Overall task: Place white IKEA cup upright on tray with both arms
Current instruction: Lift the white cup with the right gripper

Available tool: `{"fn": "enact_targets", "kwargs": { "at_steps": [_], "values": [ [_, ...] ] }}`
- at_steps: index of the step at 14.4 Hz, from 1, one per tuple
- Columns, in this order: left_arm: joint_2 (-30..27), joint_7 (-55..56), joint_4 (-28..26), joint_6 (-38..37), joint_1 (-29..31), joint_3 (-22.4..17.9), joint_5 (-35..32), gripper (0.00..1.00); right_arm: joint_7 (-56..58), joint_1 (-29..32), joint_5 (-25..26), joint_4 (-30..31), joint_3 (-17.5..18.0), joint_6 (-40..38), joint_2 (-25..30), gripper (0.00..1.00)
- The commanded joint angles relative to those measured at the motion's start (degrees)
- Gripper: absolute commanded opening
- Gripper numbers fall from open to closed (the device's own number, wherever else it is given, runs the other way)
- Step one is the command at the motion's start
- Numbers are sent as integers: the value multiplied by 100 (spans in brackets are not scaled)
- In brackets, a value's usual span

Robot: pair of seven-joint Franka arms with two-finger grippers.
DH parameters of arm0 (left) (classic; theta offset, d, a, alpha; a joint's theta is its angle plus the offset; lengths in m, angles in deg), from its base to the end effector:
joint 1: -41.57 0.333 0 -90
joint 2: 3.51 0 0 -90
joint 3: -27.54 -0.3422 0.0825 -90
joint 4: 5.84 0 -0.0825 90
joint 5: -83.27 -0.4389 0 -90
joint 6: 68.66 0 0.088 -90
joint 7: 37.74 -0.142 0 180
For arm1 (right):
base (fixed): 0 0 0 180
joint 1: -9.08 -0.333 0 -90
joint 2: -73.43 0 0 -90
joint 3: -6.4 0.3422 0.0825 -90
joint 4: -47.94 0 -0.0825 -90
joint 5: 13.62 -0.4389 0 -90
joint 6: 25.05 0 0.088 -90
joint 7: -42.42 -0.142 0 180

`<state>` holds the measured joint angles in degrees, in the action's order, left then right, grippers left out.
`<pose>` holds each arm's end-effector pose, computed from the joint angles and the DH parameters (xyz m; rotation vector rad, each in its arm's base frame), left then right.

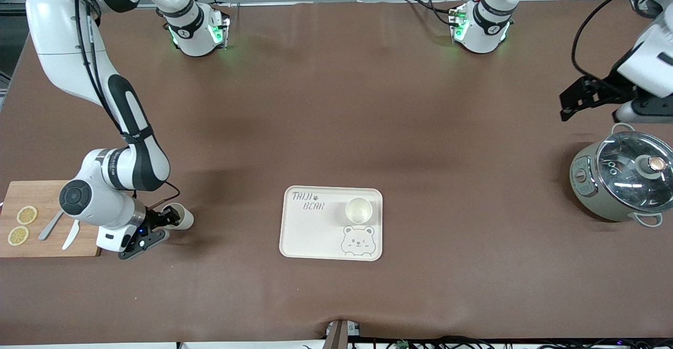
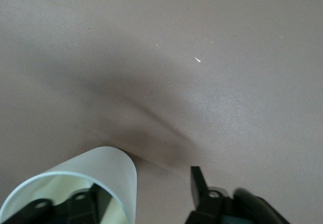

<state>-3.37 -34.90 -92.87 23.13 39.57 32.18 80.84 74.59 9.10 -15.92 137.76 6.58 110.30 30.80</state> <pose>0.6133 -0.0654 0.6447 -3.1018 0.1023 -0.1302 0.7671 0.0034 0.1562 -3.0131 -0.8267 -0.0894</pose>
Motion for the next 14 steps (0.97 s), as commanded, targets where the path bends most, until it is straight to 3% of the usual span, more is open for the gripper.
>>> {"fn": "enact_targets", "kwargs": {
  "at_steps": [1, 6, 8, 14],
  "values": [
    [-251, -170, -209, -21, 200, 29, 120, 100, 97, -2, -78, 9, 17, 62, -9, 20],
    [-7, -170, -34, 304, 306, 3, 129, 100, 79, -2, -86, 9, 26, 53, -9, 0],
    [292, -205, 414, 278, 314, -15, 120, 100, 70, 7, -86, 9, 26, 53, -9, 0],
    [320, -811, 424, 260, 420, -85, 426, 100, 17, 7, -543, -52, 44, -96, 26, 0]
  ]
}}
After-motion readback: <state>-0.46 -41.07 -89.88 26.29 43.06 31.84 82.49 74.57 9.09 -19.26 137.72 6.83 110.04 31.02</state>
